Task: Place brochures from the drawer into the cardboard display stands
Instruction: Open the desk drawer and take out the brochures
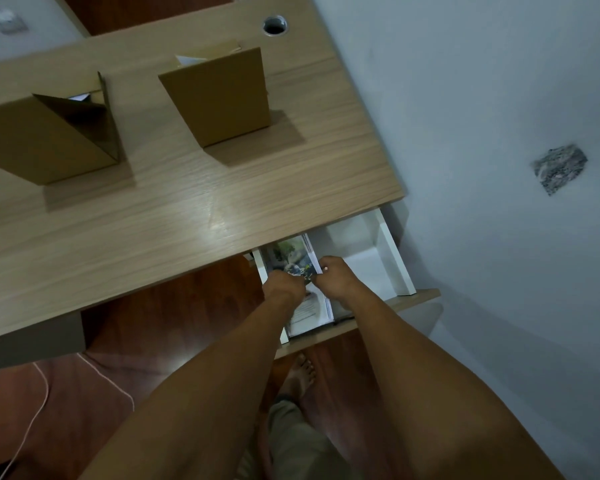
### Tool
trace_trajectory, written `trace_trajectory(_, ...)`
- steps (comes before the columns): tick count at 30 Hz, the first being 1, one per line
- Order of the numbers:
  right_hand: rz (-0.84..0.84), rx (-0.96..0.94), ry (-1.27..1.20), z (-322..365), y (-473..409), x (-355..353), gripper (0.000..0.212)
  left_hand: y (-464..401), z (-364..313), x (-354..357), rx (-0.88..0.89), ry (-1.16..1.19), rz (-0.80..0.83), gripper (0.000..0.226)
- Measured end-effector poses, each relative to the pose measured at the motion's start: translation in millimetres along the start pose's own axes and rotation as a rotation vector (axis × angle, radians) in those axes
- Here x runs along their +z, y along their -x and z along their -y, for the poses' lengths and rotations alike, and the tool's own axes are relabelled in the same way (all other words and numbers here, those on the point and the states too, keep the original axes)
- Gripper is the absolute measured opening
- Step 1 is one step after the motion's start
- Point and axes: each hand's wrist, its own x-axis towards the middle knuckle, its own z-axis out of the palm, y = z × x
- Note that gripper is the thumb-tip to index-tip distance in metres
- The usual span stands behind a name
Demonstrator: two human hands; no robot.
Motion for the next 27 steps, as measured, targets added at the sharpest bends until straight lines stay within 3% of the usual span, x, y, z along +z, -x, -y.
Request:
trace_trajectory(5, 0.014, 0.111, -0.05, 4.3, 37.5, -30.5, 0.009, 27.2, 3.7, -21.2, 0.048, -0.043, -0.071, 0.026)
trace_trajectory(7, 0.024, 0.169, -0.153, 7.8, 66.7, -43.4, 0.005, 40.9, 3.9, -30.2, 0.065, 0.066, 0.01, 0.023)
trace_trajectory(10, 0.048, 0.189, -0.24, 7.2, 87.5, -52.9, 0.019, 55.0, 1.6, -35.2, -0.004, 0.291, 0.231, 0.024)
trace_trajectory(13, 0.028, 0.153, -0.301, 13.3, 109.5, -61.2, 0.018, 73.1, -0.1, -40.8, 0.047, 0.36, 0.31, 0.028)
trace_trajectory(19, -0.007, 0.039, -0.32, 54.5, 127.0, -58.0, 0.022, 96.6, -10.5, -82.9, 0.202, 0.448, 0.268, 0.021)
trace_trajectory(27, 0.032, -0.165, -0.246, 167.6, 138.3, -7.7, 0.02, 107.2, -0.7, -198.6, 0.344, 0.586, 0.138, 0.024)
